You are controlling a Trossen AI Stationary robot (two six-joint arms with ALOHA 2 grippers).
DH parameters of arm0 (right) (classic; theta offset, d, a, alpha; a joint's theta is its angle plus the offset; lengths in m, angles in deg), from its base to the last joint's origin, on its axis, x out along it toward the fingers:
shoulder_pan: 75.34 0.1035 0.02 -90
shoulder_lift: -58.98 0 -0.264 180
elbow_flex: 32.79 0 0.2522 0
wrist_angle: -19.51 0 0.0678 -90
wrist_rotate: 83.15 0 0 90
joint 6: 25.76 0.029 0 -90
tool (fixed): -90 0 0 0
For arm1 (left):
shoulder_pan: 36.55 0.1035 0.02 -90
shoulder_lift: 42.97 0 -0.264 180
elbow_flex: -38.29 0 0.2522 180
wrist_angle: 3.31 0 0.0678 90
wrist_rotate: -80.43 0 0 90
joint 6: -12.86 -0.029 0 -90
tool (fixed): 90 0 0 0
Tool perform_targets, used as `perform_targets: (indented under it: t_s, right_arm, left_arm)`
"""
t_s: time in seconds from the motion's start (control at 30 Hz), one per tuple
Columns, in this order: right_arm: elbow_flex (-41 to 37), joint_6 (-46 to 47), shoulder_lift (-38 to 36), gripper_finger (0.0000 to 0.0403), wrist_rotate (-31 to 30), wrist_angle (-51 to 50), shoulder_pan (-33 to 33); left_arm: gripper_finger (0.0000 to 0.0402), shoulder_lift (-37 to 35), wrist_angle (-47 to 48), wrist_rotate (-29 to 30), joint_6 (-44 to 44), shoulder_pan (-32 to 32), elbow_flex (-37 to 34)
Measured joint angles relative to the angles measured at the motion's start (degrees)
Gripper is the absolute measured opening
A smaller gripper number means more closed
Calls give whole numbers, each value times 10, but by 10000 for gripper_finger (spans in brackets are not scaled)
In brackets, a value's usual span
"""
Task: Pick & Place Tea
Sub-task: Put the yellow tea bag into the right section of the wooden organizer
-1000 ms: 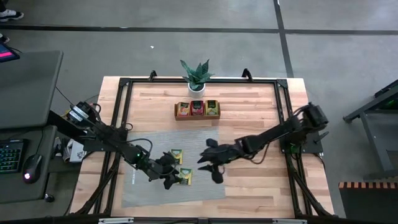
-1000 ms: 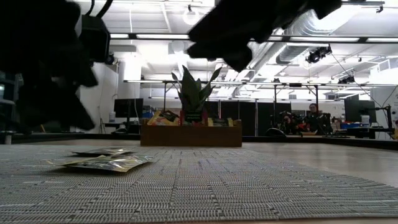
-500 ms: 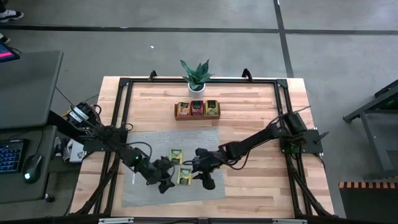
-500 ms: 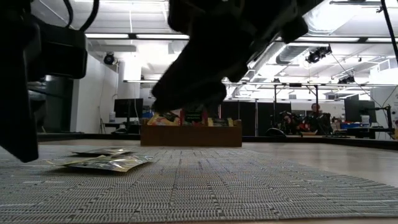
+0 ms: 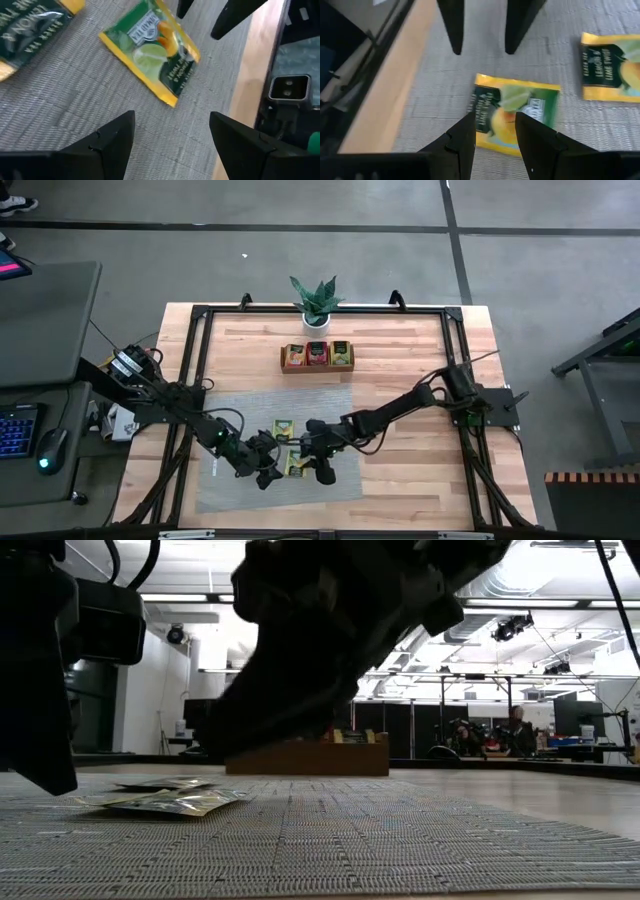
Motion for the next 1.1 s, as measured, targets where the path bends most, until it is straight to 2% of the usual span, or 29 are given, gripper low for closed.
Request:
perform_targets:
  t_s: [0.7,0.87,1.1]
  right_arm:
    - [-1,22,36,133,10,-3,-15]
    - [0,40,51,133,17,2,-16]
    - [-1,41,54,133,18,12,-19]
  left_arm:
    - [254,0,0,5,35,0,-1]
    - [254,0,-6,9,85,0,-1]
    - [254,0,-4,6,248,1,-1]
